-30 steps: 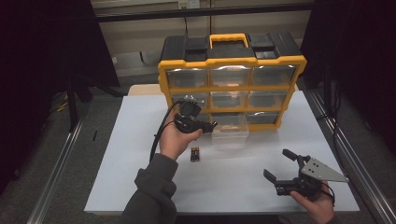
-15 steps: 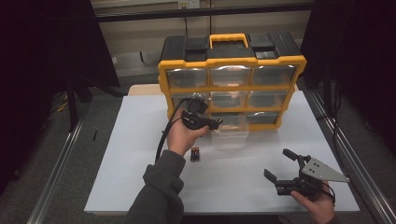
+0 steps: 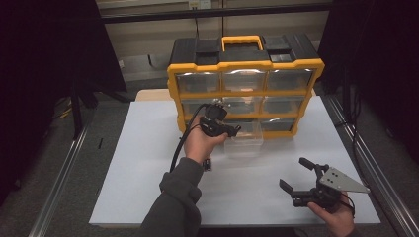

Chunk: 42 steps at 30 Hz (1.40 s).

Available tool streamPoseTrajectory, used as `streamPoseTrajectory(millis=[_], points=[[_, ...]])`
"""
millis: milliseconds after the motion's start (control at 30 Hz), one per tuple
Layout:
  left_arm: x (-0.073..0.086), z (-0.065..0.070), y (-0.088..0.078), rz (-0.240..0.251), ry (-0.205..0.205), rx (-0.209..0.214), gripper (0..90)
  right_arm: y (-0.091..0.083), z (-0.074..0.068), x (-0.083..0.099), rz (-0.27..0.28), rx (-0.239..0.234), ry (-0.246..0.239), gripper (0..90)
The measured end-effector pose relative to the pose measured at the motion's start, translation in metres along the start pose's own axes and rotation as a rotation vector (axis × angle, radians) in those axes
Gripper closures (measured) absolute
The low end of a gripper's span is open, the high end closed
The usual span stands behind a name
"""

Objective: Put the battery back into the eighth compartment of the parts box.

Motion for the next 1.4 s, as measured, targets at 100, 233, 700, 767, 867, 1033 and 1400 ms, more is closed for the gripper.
streamPoseTrajectory(millis=[100,233,700,767,867,1033,1400], points=[[-0.001,0.001,-0.005,0.018,0.003,0.007,63.7,-0.001,0.000,0.000,-0.001,0.004,0.007,1.2],[-0.001,-0.001,-0.011,0.038,0.021,-0.022,55.1,0.000,0.000,0.000,0.000,0.001,0.001,1.2],[0.023,-0.009,-0.047,0.143,-0.012,-0.042,27.1,0.000,-0.001,0.000,0.000,-0.003,-0.002,1.3],[0.027,-0.011,-0.050,0.146,-0.012,-0.049,24.5,0.000,-0.001,0.000,-0.003,-0.002,0.000,1.3],[0.034,-0.016,-0.053,0.146,-0.015,-0.066,22.6,0.000,-0.001,0.001,-0.007,0.003,0.000,1.3],[0.048,-0.024,-0.054,0.145,-0.036,-0.082,20.6,0.000,-0.001,0.000,-0.005,-0.003,-0.002,1.3],[0.074,-0.031,-0.049,0.119,-0.050,-0.110,18.7,0.000,-0.001,0.001,-0.005,-0.004,-0.002,1.3]])
Point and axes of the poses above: each handheld gripper's, and its own axes: y roughly forward along the jaws, x roughly out of its underside, z roughly to its right, the point moved 6 cm from there along y, roughly forward along the jaws, and after that the axes turned 6 degrees about z, right-handed, at the moved point
